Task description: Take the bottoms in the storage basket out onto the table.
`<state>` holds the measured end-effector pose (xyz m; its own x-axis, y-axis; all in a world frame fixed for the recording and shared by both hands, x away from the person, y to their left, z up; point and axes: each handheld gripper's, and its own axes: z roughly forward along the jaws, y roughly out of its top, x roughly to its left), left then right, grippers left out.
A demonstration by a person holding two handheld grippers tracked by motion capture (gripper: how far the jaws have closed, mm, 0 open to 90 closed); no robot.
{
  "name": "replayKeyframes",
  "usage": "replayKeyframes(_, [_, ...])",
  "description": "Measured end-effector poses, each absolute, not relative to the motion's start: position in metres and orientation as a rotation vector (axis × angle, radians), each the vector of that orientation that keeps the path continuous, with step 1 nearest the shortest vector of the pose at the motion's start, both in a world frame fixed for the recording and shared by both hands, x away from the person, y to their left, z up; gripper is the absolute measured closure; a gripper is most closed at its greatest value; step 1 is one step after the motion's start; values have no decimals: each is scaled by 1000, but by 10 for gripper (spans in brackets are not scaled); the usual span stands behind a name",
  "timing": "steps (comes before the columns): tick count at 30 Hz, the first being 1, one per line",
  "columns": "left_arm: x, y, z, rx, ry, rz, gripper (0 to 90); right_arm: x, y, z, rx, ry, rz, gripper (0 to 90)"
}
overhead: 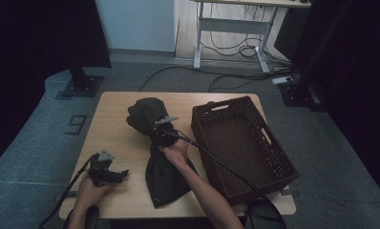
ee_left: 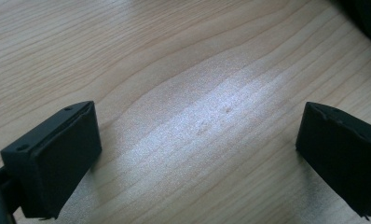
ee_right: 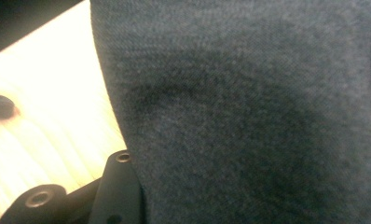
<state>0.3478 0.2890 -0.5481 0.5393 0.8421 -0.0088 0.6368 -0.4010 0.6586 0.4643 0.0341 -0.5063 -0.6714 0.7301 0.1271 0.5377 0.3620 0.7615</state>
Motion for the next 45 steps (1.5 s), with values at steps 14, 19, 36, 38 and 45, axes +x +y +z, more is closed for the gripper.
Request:
replayKeyframes(14, [348,289,-548,2167,1190,437,0,465,34,-528,1155,2417,1139,528])
replayKeyframes(19, [348,289,-548,2167,1189,437,0,467,33,-531,1176,2422,1146,479])
replayKeyframes(36, [348,289,-548,2165,1189,437,0,474,31,-525,1195,2443,1123,140])
replayKeyframes(38, [348,289,-548,2165,1189,437,0,474,31,-521,1184,2438,1127,135])
replayKeyframes(45, [348,289,-548,2167,1189,436,0,473,31,-511,1154,2425,1123,133])
